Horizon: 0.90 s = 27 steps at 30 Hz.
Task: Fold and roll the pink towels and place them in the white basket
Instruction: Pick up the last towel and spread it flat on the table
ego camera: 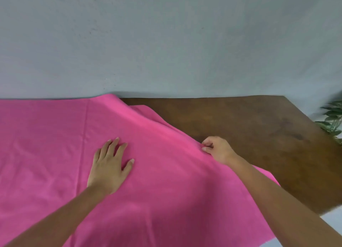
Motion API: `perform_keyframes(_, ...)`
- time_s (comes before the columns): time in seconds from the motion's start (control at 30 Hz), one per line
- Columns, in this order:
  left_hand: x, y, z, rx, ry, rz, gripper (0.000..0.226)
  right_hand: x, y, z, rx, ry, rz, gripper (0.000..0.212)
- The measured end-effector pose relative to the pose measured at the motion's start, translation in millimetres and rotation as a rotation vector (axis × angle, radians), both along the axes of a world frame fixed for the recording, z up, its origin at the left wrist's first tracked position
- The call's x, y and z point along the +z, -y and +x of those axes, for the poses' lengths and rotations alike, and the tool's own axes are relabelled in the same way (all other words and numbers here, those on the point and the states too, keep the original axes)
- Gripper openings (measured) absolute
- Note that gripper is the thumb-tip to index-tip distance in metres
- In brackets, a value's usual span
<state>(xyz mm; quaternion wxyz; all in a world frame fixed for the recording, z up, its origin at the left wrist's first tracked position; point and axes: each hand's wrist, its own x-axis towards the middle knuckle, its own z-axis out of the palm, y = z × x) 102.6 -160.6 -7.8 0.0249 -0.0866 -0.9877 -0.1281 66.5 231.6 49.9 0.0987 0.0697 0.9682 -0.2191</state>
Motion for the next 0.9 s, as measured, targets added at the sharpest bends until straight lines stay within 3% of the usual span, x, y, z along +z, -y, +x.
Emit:
perform_keyframes(0.27,3.2,1.2,-0.8,0.014,0.014,0.009,0.073,3.7,-2.5,-16.3,-0.135,0.012,-0.037,0.013)
perform_keyframes(0.43,2.8,2.6,-1.7,0.015,0.015,0.007,0.073,29.1,-6.8,-24.6,-0.201,-0.202,0.045,0.017)
perform_keyframes(0.53,3.5,2.2,-0.8,0.02,0.012,0.016,0.073,43.4,-2.8,-22.3,-0.062,-0.406,0.25,0.015)
perform_keyframes(0.67,3.1,2.0,-1.1,0.023,0.006,0.001,0.073,53.8,11.7,-4.2,0.057,-0.571,0.259,0.014)
perform_keyframes(0.77,2.8,1.6,-1.2,0.027,0.008,-0.008,0.074,47.6,28.0,22.9,0.178,-0.54,0.183,0.013)
perform_keyframes(0.9,2.0,0.7,-1.0,0.027,0.01,-0.012,0.074,21.7,38.5,55.6,0.328,-0.354,0.111,0.011)
